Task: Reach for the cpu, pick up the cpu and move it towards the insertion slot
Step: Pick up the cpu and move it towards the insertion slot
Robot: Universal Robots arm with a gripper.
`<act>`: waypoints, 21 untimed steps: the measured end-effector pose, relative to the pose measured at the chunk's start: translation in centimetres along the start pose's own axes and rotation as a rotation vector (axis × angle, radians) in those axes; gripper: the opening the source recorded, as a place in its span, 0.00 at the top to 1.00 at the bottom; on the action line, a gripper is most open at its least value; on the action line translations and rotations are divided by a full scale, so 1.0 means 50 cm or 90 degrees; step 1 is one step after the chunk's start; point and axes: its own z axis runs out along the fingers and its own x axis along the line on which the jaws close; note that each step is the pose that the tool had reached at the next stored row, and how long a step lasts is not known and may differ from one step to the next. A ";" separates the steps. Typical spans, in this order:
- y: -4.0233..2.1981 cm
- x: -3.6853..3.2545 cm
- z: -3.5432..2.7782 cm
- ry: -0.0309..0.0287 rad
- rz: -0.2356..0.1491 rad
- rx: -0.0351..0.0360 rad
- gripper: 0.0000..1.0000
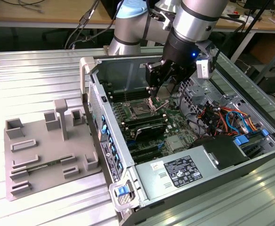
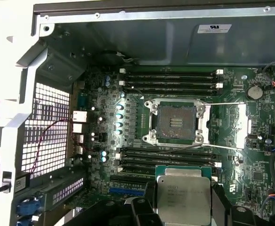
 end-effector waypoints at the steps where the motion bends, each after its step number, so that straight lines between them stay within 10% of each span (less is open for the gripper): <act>1: 0.000 -0.001 0.001 0.0000 0.000 0.0000 0.45; 21: 0.001 -0.025 0.013 0.0000 0.000 0.0001 0.45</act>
